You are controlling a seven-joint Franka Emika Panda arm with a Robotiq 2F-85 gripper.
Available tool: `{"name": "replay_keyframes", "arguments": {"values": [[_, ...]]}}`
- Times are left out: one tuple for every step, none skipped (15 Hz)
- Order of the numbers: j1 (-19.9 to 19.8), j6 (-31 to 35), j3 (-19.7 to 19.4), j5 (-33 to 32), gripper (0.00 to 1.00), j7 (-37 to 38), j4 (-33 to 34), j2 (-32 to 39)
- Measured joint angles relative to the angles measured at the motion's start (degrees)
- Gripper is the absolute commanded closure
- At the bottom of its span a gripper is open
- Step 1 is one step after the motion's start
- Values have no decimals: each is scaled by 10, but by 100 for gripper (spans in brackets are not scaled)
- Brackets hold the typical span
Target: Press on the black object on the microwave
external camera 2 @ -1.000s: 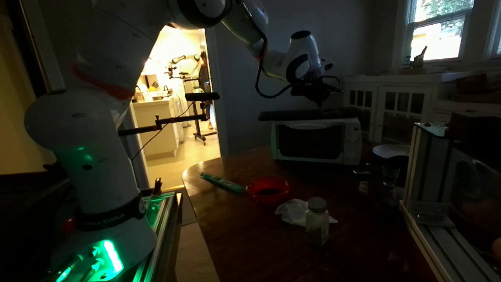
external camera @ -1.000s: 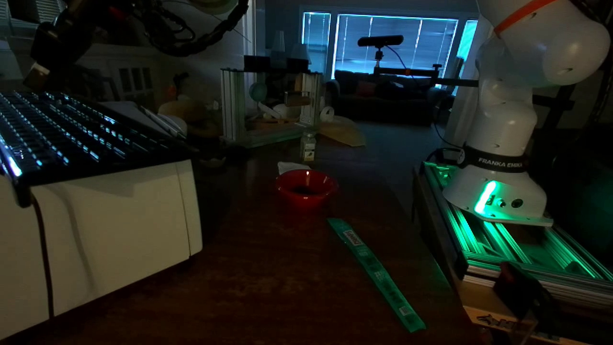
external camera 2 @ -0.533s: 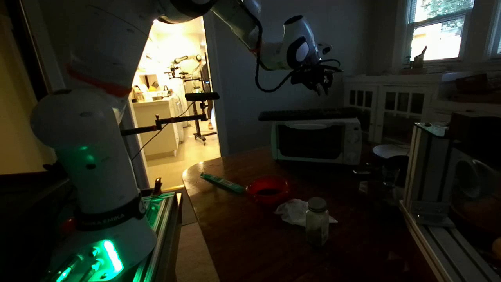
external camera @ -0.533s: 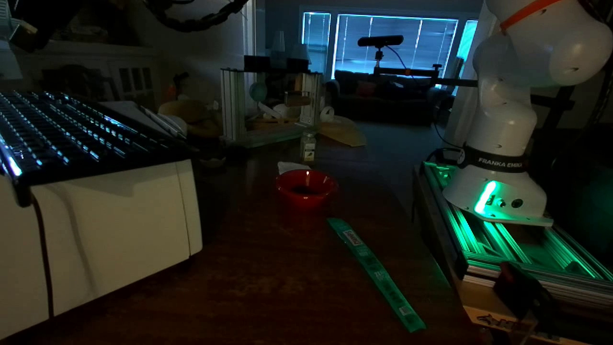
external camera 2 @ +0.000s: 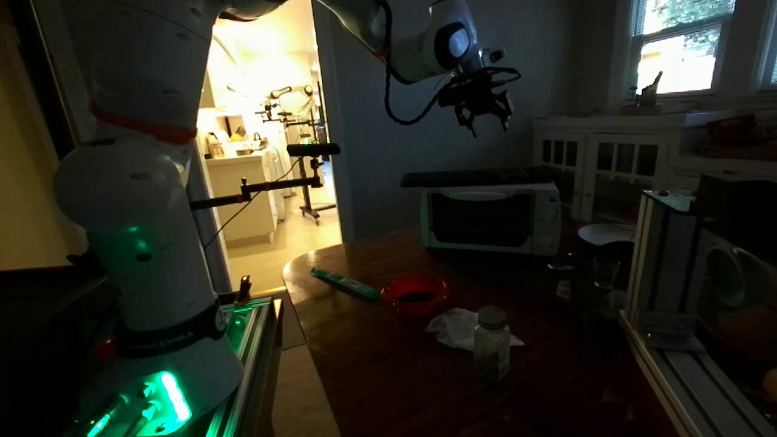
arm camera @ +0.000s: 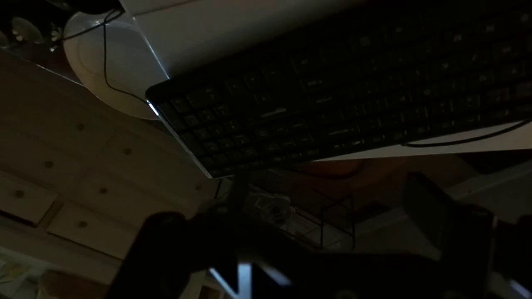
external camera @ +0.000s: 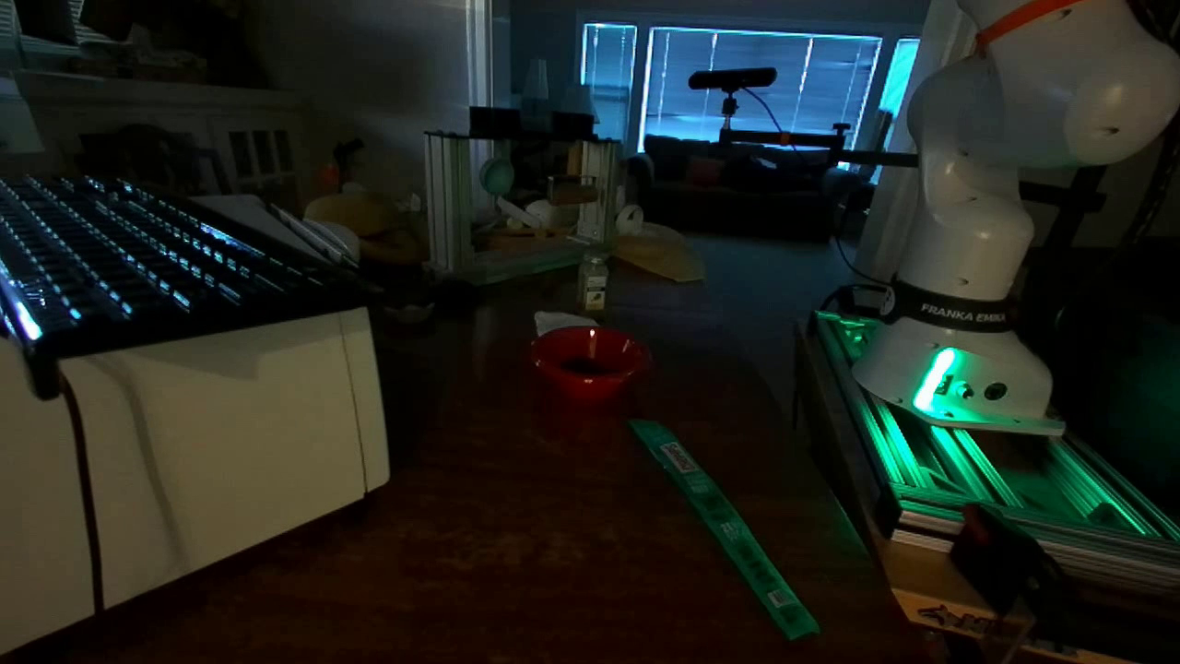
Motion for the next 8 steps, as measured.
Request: {"name": "replay_keyframes", "arguments": {"values": [[0, -18, 1, 0, 0, 0, 0, -7], [0, -35, 1, 0, 0, 0, 0, -13], [0, -50, 2, 0, 0, 0, 0, -19], [0, -65, 3, 0, 0, 0, 0, -24], [-1, -82, 4, 1, 0, 0, 0, -28], [-1, -97, 4, 2, 0, 0, -1, -32], [-1, -109, 4, 2, 0, 0, -2, -36], [-1, -121, 5, 3, 0, 1, -3, -39]]}}
